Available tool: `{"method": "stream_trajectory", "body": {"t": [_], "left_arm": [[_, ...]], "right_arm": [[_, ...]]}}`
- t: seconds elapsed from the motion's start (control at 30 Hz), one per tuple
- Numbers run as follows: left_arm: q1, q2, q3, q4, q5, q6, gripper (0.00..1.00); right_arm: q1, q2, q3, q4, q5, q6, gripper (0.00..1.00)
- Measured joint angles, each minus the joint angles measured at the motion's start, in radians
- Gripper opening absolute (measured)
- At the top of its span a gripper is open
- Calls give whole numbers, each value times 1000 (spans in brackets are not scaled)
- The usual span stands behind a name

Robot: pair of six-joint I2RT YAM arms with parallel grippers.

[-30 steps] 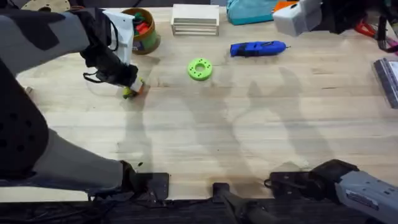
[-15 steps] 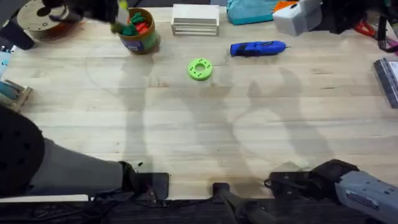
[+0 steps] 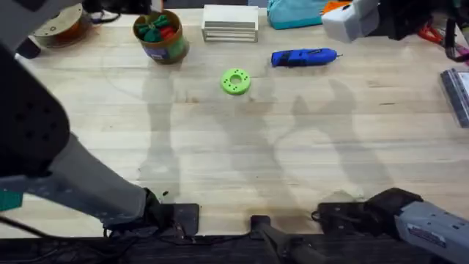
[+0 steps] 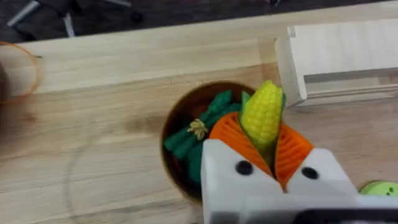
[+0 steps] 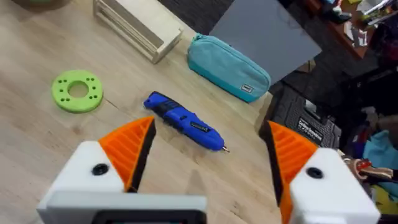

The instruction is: Pick up the gripper from the table and insert it into the empty holder that is missing its gripper. Then pick up a screw, insert it into the mounting hole, and use the screwdriver to tighten it. Finally, clean up the table by picking up the vegetable and placing it into the bucket.

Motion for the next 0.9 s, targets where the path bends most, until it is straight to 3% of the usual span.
{"method": "stream_trajectory", "body": {"t": [0.2, 0.57, 0.67, 0.77, 0.9], "left_arm": [[-22, 64, 0, 1, 1, -46, 30], [-21, 67, 0, -23, 0, -107, 43], [-21, 67, 0, -39, 0, -110, 151], [-21, 67, 0, -49, 0, -116, 423], [-21, 67, 0, -53, 0, -117, 483]], "right_arm": [[0, 0, 0, 0, 0, 0, 990], [0, 0, 0, 4, 0, 0, 989], [0, 0, 0, 4, 0, 0, 988], [0, 0, 0, 5, 0, 0, 988], [0, 0, 0, 5, 0, 0, 990]]}}
